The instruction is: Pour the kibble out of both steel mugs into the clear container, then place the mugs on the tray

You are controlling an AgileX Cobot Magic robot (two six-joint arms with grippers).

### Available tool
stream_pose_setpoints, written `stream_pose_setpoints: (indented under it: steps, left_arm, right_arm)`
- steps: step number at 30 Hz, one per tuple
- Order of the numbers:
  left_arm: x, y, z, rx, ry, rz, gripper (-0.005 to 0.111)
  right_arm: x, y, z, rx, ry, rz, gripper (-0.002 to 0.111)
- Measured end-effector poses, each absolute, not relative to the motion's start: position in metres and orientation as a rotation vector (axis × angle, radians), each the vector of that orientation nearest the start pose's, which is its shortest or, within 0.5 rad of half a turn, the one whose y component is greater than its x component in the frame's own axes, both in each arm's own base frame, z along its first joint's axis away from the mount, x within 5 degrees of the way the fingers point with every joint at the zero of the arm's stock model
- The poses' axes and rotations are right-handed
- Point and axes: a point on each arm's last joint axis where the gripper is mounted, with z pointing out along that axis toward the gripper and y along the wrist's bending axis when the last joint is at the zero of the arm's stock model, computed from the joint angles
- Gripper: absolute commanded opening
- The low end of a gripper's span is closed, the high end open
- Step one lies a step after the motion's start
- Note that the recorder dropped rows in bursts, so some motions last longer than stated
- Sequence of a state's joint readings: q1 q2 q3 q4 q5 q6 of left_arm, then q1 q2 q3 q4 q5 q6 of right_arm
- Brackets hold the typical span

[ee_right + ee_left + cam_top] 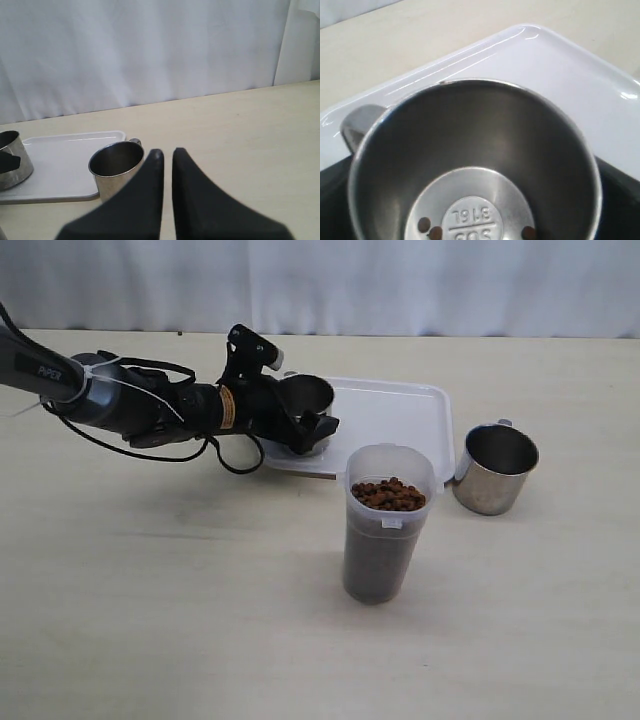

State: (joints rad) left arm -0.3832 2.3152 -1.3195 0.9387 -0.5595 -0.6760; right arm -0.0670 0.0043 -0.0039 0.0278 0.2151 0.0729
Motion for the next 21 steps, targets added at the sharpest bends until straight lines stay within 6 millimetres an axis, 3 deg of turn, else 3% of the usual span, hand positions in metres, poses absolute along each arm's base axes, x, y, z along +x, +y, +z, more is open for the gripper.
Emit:
stream_pose_setpoints:
  steps: [5,10,18,21]
  left_arm:
    - [0.413,-0.209,0.078,0.838,1.945,-0.589,0.081]
    - [0.413,-0.210,0.104,0.835,1.909,-0.605,0.081]
    - [0.403,-0.206,0.181,0.896,1.857,-0.558,0.080]
    - [0.395,-0.194,0.215,0.797,1.956,-0.508,0.061]
  right_arm:
    - [0.056,-0.003,0.195,0.137,1.694,0.030,0.005]
    - [0.056,-0.003,0.195,0.137,1.694,0.030,0.005]
    - [0.056,-0.003,0.195,0.137,1.694,0.030,0.005]
    - [0.056,-0.003,0.195,0.137,1.694,0.030,0.005]
